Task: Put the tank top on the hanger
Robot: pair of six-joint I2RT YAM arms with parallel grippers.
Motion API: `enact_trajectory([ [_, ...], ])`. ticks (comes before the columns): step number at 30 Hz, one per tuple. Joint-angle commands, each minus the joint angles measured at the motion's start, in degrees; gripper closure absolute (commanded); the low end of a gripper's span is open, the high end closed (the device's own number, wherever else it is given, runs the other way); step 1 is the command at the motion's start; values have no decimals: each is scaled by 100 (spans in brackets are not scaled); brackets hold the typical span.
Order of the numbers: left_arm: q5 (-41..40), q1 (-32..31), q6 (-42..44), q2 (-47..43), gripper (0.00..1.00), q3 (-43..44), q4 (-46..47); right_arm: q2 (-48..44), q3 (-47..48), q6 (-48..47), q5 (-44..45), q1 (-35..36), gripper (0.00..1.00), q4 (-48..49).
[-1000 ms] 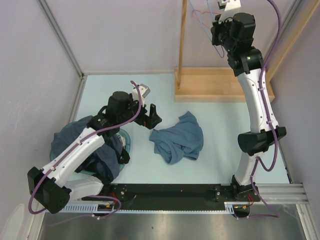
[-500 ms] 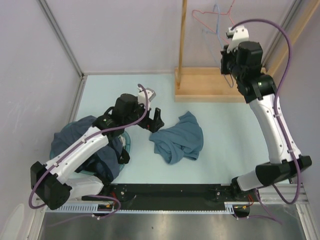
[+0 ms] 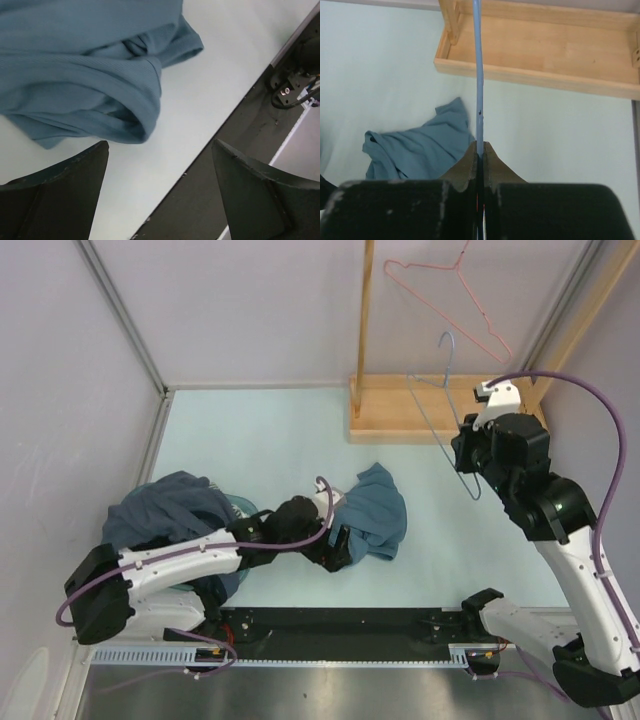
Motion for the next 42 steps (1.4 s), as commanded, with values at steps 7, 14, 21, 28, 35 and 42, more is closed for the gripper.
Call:
enact_trajectory([
  [7, -238, -361, -1161, 641, 18, -662, 1987, -465, -753, 311, -246, 96, 100, 16],
  [14, -466, -370, -1047, 1247, 20, -513, 2172, -501, -807, 285, -414, 96, 100, 26],
  [21, -396, -370, -1125, 1652, 34, -513, 2679, -536, -842, 267, -449, 96, 100, 8],
  [28, -187, 182, -1170, 977, 100, -460, 2577, -554, -745, 215, -562, 96, 100, -62],
  [35, 614, 1992, 443, -150, 100, 1100, -397, -536, -666, 127, -1291, 113, 100, 332],
  [42, 1518, 3469, 1194, 359, 100, 1807, -1194, -440, -816, 320, -2522, 192, 100, 1238],
])
